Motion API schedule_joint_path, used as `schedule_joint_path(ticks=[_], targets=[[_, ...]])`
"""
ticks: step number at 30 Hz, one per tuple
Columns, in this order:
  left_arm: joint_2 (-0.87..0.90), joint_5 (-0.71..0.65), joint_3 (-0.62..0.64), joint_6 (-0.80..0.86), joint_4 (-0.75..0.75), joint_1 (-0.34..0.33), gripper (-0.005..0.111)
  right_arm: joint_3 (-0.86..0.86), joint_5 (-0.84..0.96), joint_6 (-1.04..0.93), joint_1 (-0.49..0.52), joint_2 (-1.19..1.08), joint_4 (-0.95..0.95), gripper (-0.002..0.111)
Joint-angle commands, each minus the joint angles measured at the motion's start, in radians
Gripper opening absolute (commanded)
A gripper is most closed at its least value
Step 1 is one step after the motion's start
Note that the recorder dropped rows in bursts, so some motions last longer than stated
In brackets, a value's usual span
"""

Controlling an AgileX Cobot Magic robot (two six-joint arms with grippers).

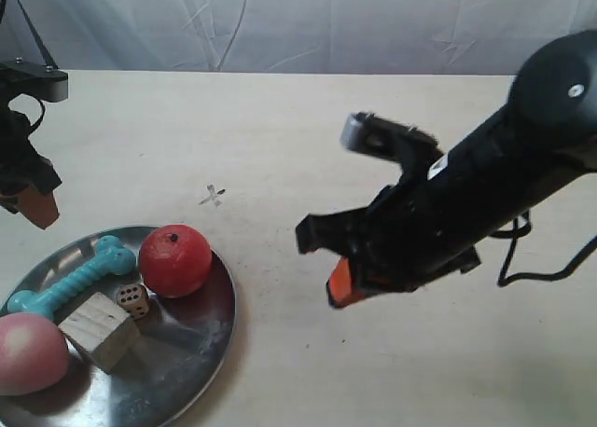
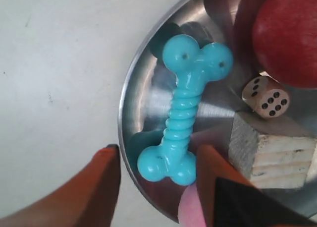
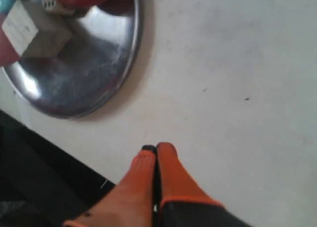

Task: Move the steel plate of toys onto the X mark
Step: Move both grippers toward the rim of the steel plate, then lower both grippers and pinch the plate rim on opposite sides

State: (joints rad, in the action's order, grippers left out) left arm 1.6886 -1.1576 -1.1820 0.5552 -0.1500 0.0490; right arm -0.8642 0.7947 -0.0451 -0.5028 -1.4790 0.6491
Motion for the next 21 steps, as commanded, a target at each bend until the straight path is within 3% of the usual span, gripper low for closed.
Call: schedule_joint_path(ticks=[1, 5, 8, 15, 21], targets=[[0.007, 0.038, 0.013, 0.004, 0.008, 0.0, 0.047, -0.008, -0.046, -0.096, -0.114, -0.064, 0.115, 0.014], [0.035, 0.04, 0.015, 0.004, 0.0, -0.038, 0.047, -0.008, -0.082, -0.114, -0.188, -0.098, 0.15, 0.045], [0.056, 0.057, 0.015, 0.014, -0.022, -0.078, 0.047, -0.008, -0.18, -0.013, -0.237, -0.103, 0.147, 0.065], [0.123, 0.034, 0.015, 0.314, -0.221, -0.137, 0.047, -0.008, -0.379, 0.164, -0.362, -0.103, 0.139, 0.064], [0.176, 0.05, 0.015, 0.363, -0.179, -0.137, 0.047, -0.005, -0.448, 0.307, -0.439, -0.151, 0.115, 0.064]])
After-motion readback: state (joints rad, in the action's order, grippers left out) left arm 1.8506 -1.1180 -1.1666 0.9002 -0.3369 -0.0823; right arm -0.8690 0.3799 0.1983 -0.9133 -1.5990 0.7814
